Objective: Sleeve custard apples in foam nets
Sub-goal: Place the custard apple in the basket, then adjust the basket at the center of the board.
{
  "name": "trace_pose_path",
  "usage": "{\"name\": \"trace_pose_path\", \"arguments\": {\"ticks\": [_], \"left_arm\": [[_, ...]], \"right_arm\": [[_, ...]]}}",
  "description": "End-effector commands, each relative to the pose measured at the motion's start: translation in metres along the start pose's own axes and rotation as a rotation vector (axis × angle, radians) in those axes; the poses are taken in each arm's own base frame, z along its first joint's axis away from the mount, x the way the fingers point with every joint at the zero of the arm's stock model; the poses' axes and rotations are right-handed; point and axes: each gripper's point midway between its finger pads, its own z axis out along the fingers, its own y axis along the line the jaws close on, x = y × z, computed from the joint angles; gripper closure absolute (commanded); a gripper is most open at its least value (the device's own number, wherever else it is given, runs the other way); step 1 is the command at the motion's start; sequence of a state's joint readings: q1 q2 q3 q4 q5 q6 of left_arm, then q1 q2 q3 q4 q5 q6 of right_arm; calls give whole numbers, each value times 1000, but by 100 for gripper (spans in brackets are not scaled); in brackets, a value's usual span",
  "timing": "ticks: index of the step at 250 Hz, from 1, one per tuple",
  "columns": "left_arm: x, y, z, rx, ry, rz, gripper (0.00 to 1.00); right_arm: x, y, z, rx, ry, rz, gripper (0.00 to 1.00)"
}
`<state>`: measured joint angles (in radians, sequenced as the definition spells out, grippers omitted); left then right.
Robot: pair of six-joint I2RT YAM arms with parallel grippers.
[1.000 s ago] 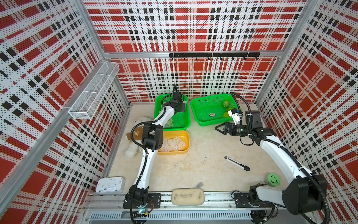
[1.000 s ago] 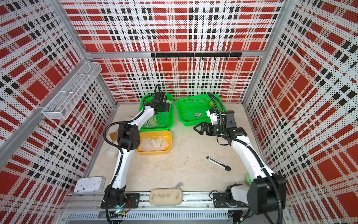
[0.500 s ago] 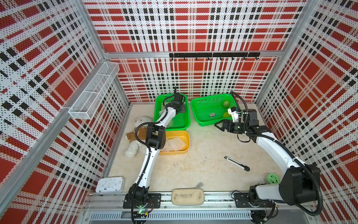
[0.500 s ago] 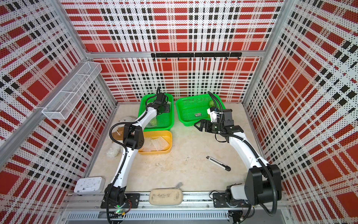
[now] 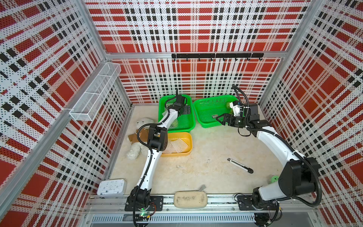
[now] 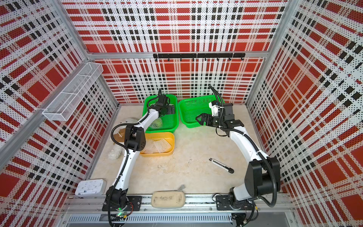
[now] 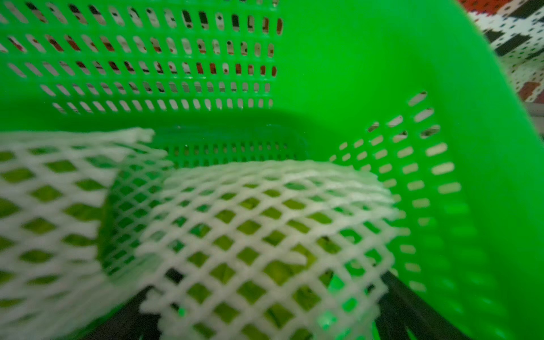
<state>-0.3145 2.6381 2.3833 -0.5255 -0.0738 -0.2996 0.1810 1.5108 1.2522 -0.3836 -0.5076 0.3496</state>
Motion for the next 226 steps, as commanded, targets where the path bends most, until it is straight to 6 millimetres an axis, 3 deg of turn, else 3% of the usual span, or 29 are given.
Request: {"name": "trace_pose_path", "arguments": {"ticks": [1, 40, 41, 43, 47, 93, 126, 174, 226], "left_arm": [[-50, -25, -54, 135, -132, -10, 1], [-49, -38, -90, 229, -128, -19, 1], [-44, -54, -93, 250, -122, -3, 1], [-52, -30, -92, 225, -131, -28, 1], [-53, -23, -94, 221, -131, -38, 1], [-45, -29, -135, 295, -130, -39, 1], [-33, -31, -156, 336, -103, -28, 0], [-15, -33, -189, 380, -87, -4, 1], [7, -32, -227, 396, -84, 9, 1]], "right_arm": [[-22, -24, 5, 152, -43, -22, 0], [-41, -57, 26, 301, -22, -50, 0], [-41, -58, 27, 305, -20, -51, 0], [-41, -60, 29, 312, -15, -52, 0], [-41, -65, 32, 324, -5, -52, 0], [-36, -102, 73, 419, 132, -76, 1], [-27, -124, 85, 488, 211, -92, 2], [2, -128, 93, 474, 330, -100, 3], [45, -117, 77, 468, 429, -111, 3]]}}
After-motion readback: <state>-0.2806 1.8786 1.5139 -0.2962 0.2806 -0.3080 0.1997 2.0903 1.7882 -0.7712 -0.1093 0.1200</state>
